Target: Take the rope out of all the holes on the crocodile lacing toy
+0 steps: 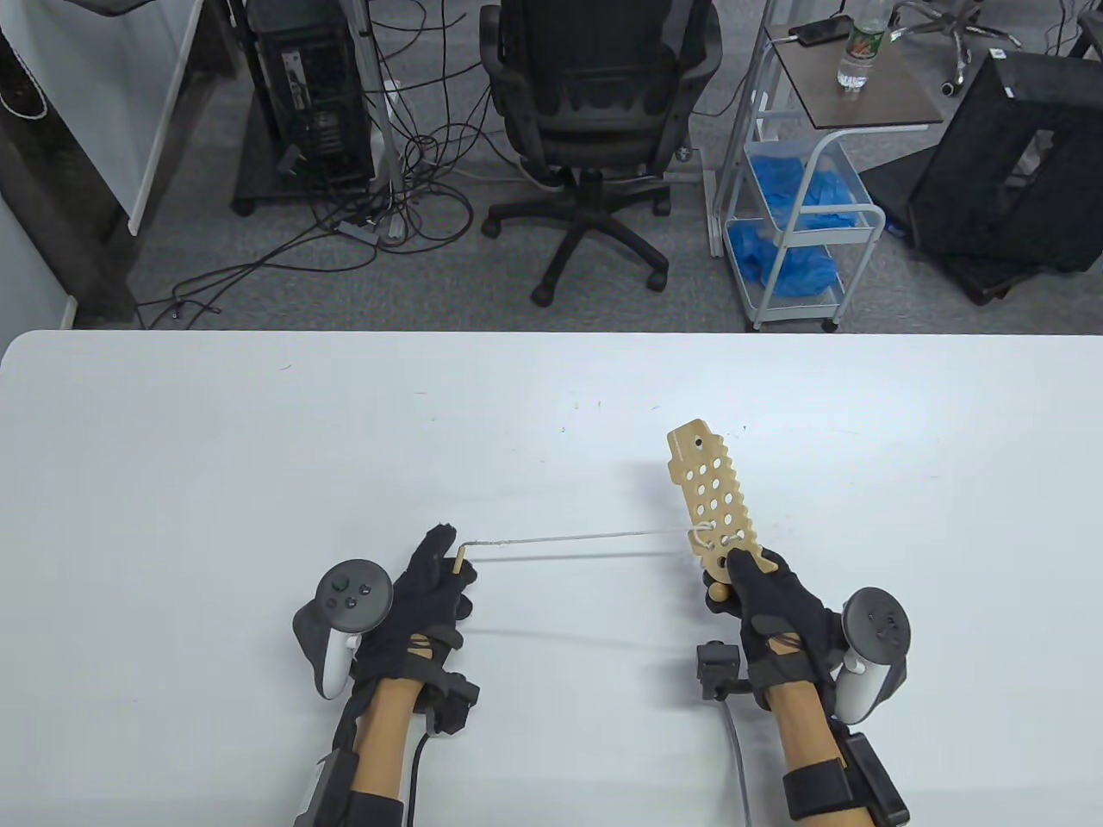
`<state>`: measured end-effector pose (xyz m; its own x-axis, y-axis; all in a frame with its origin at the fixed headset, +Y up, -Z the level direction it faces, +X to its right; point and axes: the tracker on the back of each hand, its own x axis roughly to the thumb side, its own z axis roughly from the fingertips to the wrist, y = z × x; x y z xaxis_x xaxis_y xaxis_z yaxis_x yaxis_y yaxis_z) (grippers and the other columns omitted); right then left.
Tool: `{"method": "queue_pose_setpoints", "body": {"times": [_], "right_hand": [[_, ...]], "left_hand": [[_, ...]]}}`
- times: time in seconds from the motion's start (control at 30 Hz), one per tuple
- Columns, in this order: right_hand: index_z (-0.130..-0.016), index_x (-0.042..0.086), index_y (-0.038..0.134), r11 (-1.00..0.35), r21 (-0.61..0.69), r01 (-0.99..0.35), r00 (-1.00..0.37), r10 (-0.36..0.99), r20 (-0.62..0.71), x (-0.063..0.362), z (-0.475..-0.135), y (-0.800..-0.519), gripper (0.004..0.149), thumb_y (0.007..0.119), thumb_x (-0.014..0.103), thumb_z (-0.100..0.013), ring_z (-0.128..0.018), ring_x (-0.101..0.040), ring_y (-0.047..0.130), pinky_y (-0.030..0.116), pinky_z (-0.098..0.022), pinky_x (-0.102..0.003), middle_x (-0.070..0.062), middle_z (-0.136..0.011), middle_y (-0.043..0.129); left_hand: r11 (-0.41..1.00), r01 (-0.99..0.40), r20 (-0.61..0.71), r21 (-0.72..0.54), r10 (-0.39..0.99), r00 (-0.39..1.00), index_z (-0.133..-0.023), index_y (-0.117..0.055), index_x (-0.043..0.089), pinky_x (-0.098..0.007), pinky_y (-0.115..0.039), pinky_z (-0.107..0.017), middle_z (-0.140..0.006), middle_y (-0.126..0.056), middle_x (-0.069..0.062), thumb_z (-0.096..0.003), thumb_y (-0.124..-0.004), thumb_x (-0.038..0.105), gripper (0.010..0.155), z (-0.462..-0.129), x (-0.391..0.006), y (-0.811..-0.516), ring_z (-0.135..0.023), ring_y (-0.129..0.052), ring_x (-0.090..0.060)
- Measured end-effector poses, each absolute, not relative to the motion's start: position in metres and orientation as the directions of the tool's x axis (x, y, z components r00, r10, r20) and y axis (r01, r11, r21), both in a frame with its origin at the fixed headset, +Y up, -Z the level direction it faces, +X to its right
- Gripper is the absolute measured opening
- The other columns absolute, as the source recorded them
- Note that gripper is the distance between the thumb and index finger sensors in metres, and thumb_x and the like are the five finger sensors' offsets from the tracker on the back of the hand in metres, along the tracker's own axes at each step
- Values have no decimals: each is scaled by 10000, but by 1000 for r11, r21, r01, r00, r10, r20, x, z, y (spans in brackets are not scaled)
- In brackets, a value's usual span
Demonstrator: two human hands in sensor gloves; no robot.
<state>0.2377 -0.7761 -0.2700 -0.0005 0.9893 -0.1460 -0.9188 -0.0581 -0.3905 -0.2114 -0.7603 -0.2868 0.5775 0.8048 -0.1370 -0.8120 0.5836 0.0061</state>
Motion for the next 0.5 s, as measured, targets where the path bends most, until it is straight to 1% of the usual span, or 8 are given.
{"method": "queue_pose_setpoints", "body": {"times": [0.17,0.3,0.47,0.5], "right_hand": [[-764,48,840,2,-426,-905,79,984,-162,243,-268,-779,479,844,360,-400,-431,-392,988,733,-478,-642,-238,-625,975],[-768,48,835,49,-441,-896,139,975,-176,245,-267,-781,480,840,361,-403,-434,-390,987,732,-480,-640,-236,-629,972],[-773,49,829,92,-454,-886,192,965,-179,249,-267,-783,483,837,363,-407,-439,-389,985,730,-481,-640,-235,-635,968],[-773,49,828,97,-455,-885,197,964,-179,249,-266,-783,482,836,363,-408,-439,-387,986,731,-482,-639,-235,-636,968]], "left_hand": [[539,-842,-138,-5,834,535,-1125,-491,330,-532,-768,-643,-936,-889,33,-500,-781,298,690,-288,-216,-763,-623,-1037,-132],[533,-846,-111,-6,840,530,-1108,-503,446,-542,-754,-655,-961,-858,31,-496,-794,272,700,-288,-218,-762,-669,-1021,-136],[526,-849,-111,42,847,520,-1095,-535,454,-535,-754,-657,-958,-852,39,-500,-787,275,670,-287,-221,-760,-683,-1014,-129],[520,-851,-117,70,852,511,-1094,-533,450,-530,-756,-658,-959,-850,45,-503,-809,191,702,-286,-223,-759,-686,-1013,-127]]}}
